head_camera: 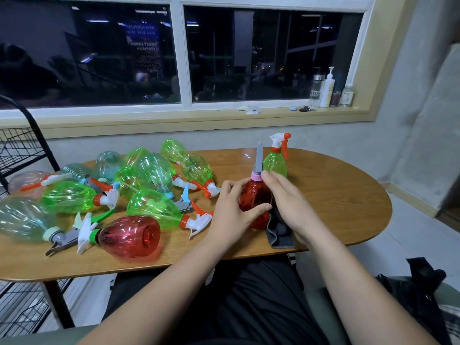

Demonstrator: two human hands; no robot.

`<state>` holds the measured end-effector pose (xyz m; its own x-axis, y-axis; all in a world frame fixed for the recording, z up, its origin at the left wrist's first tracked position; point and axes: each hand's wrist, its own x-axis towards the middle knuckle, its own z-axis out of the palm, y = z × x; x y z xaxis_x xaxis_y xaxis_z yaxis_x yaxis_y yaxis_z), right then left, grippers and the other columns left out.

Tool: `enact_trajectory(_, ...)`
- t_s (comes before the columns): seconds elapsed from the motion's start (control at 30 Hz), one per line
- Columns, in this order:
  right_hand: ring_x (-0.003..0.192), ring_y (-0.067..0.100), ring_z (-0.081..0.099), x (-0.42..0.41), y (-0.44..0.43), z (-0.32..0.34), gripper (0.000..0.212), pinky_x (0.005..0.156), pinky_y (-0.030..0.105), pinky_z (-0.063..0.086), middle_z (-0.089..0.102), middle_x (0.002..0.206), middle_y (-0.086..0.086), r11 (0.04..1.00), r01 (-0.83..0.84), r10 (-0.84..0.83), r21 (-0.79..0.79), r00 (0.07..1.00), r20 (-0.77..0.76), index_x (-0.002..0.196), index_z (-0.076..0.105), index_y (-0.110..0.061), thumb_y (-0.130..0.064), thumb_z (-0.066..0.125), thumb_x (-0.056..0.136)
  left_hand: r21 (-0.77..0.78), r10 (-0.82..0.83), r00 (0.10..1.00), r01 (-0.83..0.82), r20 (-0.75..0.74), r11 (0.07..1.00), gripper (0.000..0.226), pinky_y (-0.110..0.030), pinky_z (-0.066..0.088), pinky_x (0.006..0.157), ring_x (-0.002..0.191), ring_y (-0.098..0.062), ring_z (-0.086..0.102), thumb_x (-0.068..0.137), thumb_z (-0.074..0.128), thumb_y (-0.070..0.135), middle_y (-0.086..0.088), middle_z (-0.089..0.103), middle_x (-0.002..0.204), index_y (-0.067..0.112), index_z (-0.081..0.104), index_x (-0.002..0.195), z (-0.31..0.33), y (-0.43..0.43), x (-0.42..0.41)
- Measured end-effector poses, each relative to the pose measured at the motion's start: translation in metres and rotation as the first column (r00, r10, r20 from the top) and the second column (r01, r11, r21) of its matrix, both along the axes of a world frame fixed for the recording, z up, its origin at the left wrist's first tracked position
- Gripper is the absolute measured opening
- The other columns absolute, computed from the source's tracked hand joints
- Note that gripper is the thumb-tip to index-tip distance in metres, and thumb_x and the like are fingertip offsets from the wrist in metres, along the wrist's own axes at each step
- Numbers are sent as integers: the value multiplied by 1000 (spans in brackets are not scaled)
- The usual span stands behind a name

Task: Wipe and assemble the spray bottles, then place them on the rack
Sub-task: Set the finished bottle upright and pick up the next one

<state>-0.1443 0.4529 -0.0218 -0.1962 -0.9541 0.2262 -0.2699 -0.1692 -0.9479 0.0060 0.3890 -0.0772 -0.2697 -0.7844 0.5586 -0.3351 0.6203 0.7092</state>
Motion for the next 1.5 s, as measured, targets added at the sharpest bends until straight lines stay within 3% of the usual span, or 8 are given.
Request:
enact_trajectory(0.17,122,-25,51,-1,0,1,48,94,1,41,60,136,-30,988,30,-24,-153,999,39,152,57,-31,-49,55,107,13,-6,1000,6,19,1000,85,-35,55,103,120,-2,55,79,80,70,16,50,118,39,50,153,-2,-2,0)
enact_trajectory(0.43,148,-5,38,-1,-2,-47,58,122,28,33,43,162,-23,998,23,-31,-53,986,-167,163,34,-46,-56,49,108,17,-43,998,44,-41,999,66,-34,56,101,123,1,62,91,77,40,21,65,134,41,52,153,2,3,-1)
enact_trajectory(0.73,117,7,70,0,-3,-21,36,113,47,50,77,120,-15,995,-39,27,89,990,135,123,74,-37,-61,63,98,-28,-22,999,23,27,999,67,-23,48,106,126,4,53,90,77,33,15,53,136,30,52,152,0,0,-4)
enact_trajectory(0.9,116,-13,64,2,1,-3,46,100,13,51,73,120,-23,997,-41,56,-71,970,235,147,58,-26,-36,67,103,-52,-10,998,13,59,999,77,-16,45,104,123,0,49,88,80,55,12,42,123,35,48,155,-3,-2,-3)
enact_trajectory(1.1,139,0,55,-2,4,-15,54,120,31,43,62,149,-10,988,-65,91,-138,978,190,156,51,-21,-19,67,104,-27,6,1000,-6,21,1000,76,-19,51,96,114,1,56,88,79,48,16,51,115,40,47,156,-1,0,-3)
enact_trajectory(1.23,142,-5,49,-4,6,-32,67,121,32,40,56,154,-19,990,-67,75,-122,995,66,158,48,-29,-42,73,98,-1,0,1000,0,-12,1000,68,-31,55,101,118,0,62,89,74,44,17,64,125,38,52,153,0,1,-3)
enact_trajectory(1.37,111,-27,56,-14,1,-40,51,95,3,46,59,147,-14,999,-54,54,-3,993,102,157,49,-25,-32,61,108,64,-20,999,23,-45,998,68,-35,57,99,114,-1,66,88,71,32,15,69,130,36,51,152,2,5,-3)
enact_trajectory(1.5,120,-22,52,-24,-2,-46,51,97,4,38,54,153,-18,1000,0,0,6,1000,26,158,50,-26,-39,58,109,56,-43,999,45,-25,997,68,-32,54,100,112,-3,64,89,71,28,14,67,128,35,49,153,2,4,-4)
